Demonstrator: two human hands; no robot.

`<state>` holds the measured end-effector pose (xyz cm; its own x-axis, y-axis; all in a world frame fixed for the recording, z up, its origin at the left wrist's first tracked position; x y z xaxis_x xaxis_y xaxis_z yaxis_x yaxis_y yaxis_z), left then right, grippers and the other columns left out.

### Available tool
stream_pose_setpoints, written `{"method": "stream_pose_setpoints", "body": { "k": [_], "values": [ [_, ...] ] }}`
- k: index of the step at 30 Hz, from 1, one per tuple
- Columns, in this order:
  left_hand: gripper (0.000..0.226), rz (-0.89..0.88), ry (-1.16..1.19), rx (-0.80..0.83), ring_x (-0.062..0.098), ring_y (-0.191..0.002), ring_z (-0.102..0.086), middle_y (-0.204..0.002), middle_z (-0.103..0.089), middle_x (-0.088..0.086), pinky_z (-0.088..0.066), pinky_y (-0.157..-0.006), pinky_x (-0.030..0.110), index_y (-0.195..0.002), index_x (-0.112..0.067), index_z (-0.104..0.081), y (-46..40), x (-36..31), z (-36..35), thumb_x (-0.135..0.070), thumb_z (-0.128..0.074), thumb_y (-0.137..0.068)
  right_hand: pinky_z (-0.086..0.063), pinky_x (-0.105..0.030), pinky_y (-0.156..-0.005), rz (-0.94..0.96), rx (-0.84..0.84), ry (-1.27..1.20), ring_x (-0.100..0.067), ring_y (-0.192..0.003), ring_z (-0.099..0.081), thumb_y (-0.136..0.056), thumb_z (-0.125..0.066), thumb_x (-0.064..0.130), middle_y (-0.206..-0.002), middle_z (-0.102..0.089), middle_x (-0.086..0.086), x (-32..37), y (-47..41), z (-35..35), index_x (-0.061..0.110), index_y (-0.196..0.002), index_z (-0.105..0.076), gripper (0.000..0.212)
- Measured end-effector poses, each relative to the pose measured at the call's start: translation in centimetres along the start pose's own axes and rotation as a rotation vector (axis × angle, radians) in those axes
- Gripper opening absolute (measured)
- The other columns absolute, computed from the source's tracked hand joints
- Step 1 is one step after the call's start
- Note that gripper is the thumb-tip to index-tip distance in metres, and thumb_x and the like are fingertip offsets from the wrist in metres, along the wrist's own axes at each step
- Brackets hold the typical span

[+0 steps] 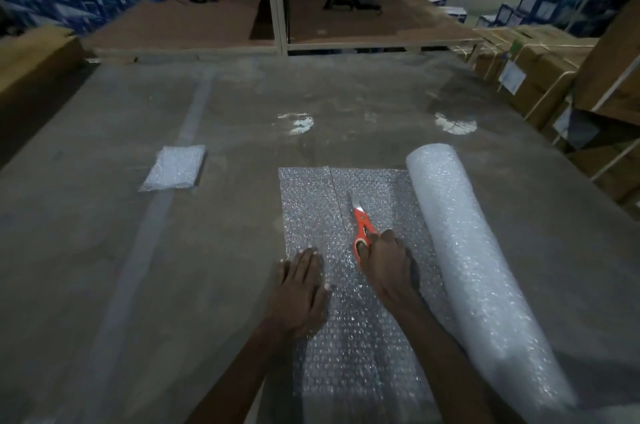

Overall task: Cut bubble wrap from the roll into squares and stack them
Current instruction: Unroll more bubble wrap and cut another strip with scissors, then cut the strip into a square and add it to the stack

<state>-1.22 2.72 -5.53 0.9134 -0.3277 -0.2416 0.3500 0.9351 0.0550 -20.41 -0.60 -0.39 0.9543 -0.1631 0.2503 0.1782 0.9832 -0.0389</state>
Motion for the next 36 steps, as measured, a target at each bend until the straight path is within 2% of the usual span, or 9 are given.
{"method": "stream_pose_setpoints", "body": {
  "k": [5, 8, 11, 14, 17, 27, 29, 33, 36],
  "values": [
    [0.069, 0.053, -0.037, -0.006, 0.019, -0.154, 0.002, -0.167, -0.001, -0.001, 0.004, -0.122, 0.049, -0.160, -0.017, -0.008, 3.0, 0.5, 0.2, -0.054, -0.011, -0.103, -0.054, -0.040, -0.075, 0.177, -0.149, -0.088, -0.033, -0.090, -0.063, -0.096, -0.062, 0.021, -0.106, -0.066, -0.019, -0.5, 1.7, -1.4, 0.002, -0.108, -0.071, 0.025],
    [0.072, 0.064, -0.066, 0.009, 0.021, -0.154, -0.001, -0.168, -0.005, 0.000, 0.000, -0.121, 0.053, -0.160, -0.017, -0.009, 3.8, 1.1, 0.3, -0.057, -0.008, -0.100, -0.058, -0.043, -0.075, 0.319, -0.183, -0.166, -0.037, -0.091, -0.066, -0.088, -0.055, 0.021, -0.106, -0.069, -0.020, 0.5, 3.9, -2.7, 0.000, -0.107, -0.071, 0.033],
    [0.070, 0.061, -0.115, 0.012, 0.021, -0.154, -0.005, -0.167, -0.009, 0.000, -0.005, -0.120, 0.056, -0.160, -0.017, -0.012, 4.1, 2.2, 0.3, -0.055, -0.012, -0.101, -0.058, -0.045, -0.087, 0.413, -0.111, -0.204, -0.039, -0.105, -0.066, -0.089, -0.043, 0.027, -0.115, -0.067, -0.020, 2.6, 6.1, -4.1, -0.001, -0.114, -0.068, 0.045],
    [0.072, 0.060, -0.152, 0.030, 0.021, -0.154, -0.004, -0.168, -0.007, 0.000, -0.007, -0.120, 0.058, -0.160, -0.017, -0.010, 4.4, 4.1, 0.6, -0.056, -0.007, -0.099, -0.047, -0.051, -0.108, 0.471, -0.006, -0.117, -0.040, -0.129, -0.056, -0.097, -0.037, 0.033, -0.139, -0.059, -0.022, 4.4, 7.5, -6.0, 0.002, -0.132, -0.060, 0.053],
    [0.072, 0.052, -0.157, 0.044, 0.019, -0.154, 0.002, -0.168, -0.001, -0.001, -0.004, -0.120, 0.057, -0.160, -0.019, -0.004, 5.0, 6.6, 1.2, -0.058, -0.006, -0.100, -0.042, -0.050, -0.112, 0.481, 0.008, -0.017, -0.036, -0.135, -0.053, -0.100, -0.034, 0.038, -0.146, -0.055, -0.020, 6.6, 8.2, -7.3, 0.004, -0.139, -0.057, 0.057],
    [0.070, 0.005, -0.165, 0.035, 0.023, -0.154, -0.002, -0.168, -0.004, 0.001, -0.004, -0.119, 0.058, -0.160, -0.017, -0.006, 8.1, 16.0, 2.7, -0.057, -0.012, -0.103, -0.032, -0.053, -0.116, 0.446, 0.064, 0.042, -0.037, -0.142, -0.045, -0.102, -0.031, 0.041, -0.152, -0.047, -0.022, 15.4, 9.9, -10.2, 0.002, -0.146, -0.048, 0.062],
    [0.069, -0.021, -0.146, 0.029, 0.025, -0.154, -0.006, -0.167, -0.006, 0.001, -0.007, -0.119, 0.060, -0.160, -0.016, -0.010, 8.9, 16.7, 2.6, -0.055, -0.017, -0.104, -0.026, -0.052, -0.119, 0.430, 0.076, 0.017, -0.037, -0.146, -0.038, -0.102, -0.027, 0.042, -0.157, -0.041, -0.021, 15.8, 10.1, -10.4, 0.003, -0.150, -0.044, 0.064],
    [0.069, -0.037, -0.083, 0.042, 0.020, -0.154, 0.008, -0.167, 0.004, -0.003, 0.005, -0.119, 0.057, -0.160, -0.018, -0.001, 10.1, 16.7, 2.4, -0.056, -0.012, -0.103, -0.009, -0.043, -0.124, 0.420, 0.149, -0.115, -0.032, -0.155, -0.016, -0.100, -0.020, 0.052, -0.167, -0.020, -0.016, 15.4, 9.9, -9.5, 0.006, -0.157, -0.029, 0.074],
    [0.075, -0.035, -0.069, 0.022, 0.020, -0.154, 0.006, -0.168, -0.002, -0.002, 0.008, -0.118, 0.056, -0.161, -0.018, -0.004, 10.7, 16.5, 2.3, -0.060, -0.003, -0.098, -0.029, -0.042, -0.121, 0.393, 0.085, -0.274, -0.028, -0.151, -0.030, -0.103, -0.048, 0.044, -0.162, -0.035, -0.012, 14.3, 11.5, -8.5, 0.009, -0.152, -0.041, 0.060]
  ]
}}
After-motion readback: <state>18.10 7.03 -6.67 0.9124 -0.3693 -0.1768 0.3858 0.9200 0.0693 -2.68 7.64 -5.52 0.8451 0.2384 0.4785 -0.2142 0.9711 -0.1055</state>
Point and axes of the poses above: each hand's wrist, its own y-axis away from the middle knuckle, its own z-axis out of the back of the hand, x = y × z, the point moved 1 cm from there along -y, towards the middle knuckle
